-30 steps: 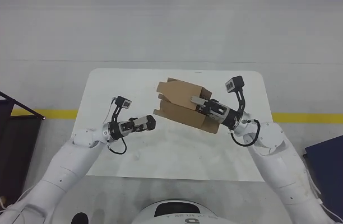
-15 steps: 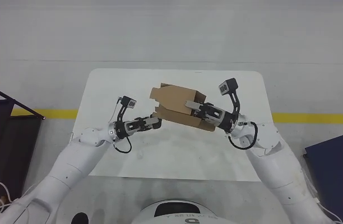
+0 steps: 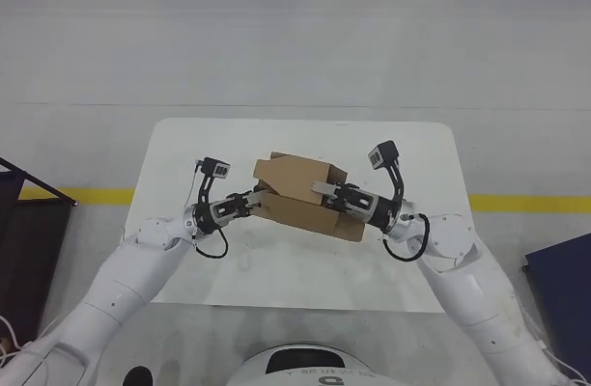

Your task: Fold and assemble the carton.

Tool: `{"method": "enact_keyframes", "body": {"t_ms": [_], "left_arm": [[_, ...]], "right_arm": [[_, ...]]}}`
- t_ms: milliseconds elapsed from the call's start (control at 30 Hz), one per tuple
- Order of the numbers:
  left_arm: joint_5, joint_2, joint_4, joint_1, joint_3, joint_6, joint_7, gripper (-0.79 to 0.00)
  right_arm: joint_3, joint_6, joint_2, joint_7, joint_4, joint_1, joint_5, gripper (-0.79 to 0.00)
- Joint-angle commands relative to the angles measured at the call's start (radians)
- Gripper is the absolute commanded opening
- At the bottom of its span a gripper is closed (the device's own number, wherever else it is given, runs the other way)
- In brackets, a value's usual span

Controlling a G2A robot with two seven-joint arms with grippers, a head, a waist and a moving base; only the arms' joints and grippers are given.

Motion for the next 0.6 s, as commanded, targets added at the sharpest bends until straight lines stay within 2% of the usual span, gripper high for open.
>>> {"method": "enact_keyframes", "body": {"t_ms": [0, 167, 433, 567], "left_arm": [[0.008, 0.0, 0.001, 0.0, 0.001, -0.003, 0.003, -0.779], [0.013, -0.001, -0.001, -0.003, 0.009, -0.007, 0.007, -0.757], [0.018, -0.002, 0.002, -0.011, 0.018, -0.012, 0.012, -0.736], [-0.004, 0.001, -0.009, -0.01, 0.017, -0.006, 0.006, -0.659]], "right_arm": [[-0.003, 0.005, 0.0, -0.007, -0.002, 0.0, -0.024, -0.785], [-0.025, 0.026, -0.001, -0.023, -0.016, 0.001, -0.082, -0.785], [-0.039, 0.024, -0.004, -0.019, -0.023, 0.004, -0.069, -0.785], [-0.036, 0.02, -0.005, 0.0, -0.019, 0.006, -0.03, -0.785]]}}
